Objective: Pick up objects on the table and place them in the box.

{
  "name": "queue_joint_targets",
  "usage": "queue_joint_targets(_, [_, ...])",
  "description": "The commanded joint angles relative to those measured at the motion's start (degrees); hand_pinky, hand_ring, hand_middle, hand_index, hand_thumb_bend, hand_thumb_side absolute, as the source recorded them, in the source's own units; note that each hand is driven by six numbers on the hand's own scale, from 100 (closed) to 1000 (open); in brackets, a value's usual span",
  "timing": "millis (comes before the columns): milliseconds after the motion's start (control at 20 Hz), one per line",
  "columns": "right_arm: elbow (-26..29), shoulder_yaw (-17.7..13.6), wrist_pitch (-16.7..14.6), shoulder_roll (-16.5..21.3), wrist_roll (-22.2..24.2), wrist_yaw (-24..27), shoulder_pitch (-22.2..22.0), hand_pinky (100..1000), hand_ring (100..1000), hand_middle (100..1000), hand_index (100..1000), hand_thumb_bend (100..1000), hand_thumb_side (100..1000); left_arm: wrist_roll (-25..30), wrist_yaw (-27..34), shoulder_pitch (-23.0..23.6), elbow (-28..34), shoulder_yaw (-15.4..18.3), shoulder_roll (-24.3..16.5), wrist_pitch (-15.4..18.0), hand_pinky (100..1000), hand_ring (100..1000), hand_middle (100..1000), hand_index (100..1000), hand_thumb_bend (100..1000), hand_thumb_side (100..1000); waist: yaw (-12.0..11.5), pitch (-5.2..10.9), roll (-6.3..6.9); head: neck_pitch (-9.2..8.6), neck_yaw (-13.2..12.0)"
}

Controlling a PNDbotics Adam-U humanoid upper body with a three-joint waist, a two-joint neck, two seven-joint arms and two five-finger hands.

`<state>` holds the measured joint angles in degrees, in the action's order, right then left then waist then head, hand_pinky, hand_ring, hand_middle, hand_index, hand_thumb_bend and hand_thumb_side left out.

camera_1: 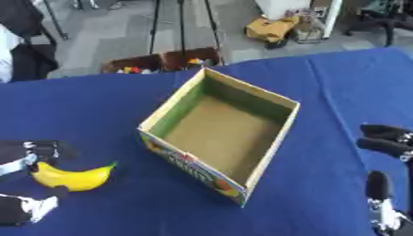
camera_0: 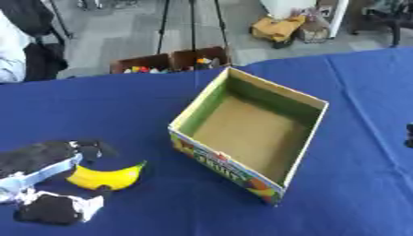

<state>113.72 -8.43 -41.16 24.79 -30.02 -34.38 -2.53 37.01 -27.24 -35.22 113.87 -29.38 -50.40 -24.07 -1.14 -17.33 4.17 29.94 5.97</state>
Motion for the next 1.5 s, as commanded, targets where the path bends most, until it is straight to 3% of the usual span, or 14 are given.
queue_joint_targets(50, [0.9, 0.0, -9.0, 0.6, -8.5, 0.4, 0.3, 623, 717, 545, 717, 100, 870, 0.8, -1.9, -0.2, 0.7, 0.6, -0.9, -0.6, 762, 870, 927, 956, 100, 485, 0.1, 0.66, -0.12, -0.9, -0.2])
queue_joint_targets(650, [0.9, 0.3, -9.0, 0.2, -7.9, 0.4, 0.8, 622, 715, 539, 713, 100, 874, 2.2, -5.1, 0.3, -3.0, 0.7, 0.1, -0.6, 773, 887, 939, 976, 100, 478, 0.5, -0.01, -0.04, -1.66, -0.6])
queue_joint_targets(900, [0.9, 0.4, -8.9, 0.0, -7.8, 0.4, 0.9, 621, 715, 538, 712, 100, 875, 1.5, -5.6, 0.0, -6.1, 0.6, 1.1, -0.5, 771, 883, 911, 943, 100, 491, 0.6, -0.17, -0.06, -1.91, -0.8])
queue_joint_targets(1300, [0.9, 0.6, -8.7, -0.5, -7.4, 0.3, 1.1, 620, 714, 534, 710, 100, 878, 1.1, -5.8, -0.6, -9.9, 0.0, 2.5, 1.9, 774, 885, 907, 901, 100, 475, 0.9, -0.52, 0.04, -2.27, -1.0])
queue_joint_targets(1500, [0.9, 0.7, -8.7, -0.7, -7.3, 0.3, 1.2, 620, 715, 533, 709, 100, 879, 1.5, -6.1, -1.1, -11.7, -0.4, 3.2, 3.1, 778, 888, 904, 939, 100, 471, 1.1, -0.69, 0.08, -2.37, -1.1])
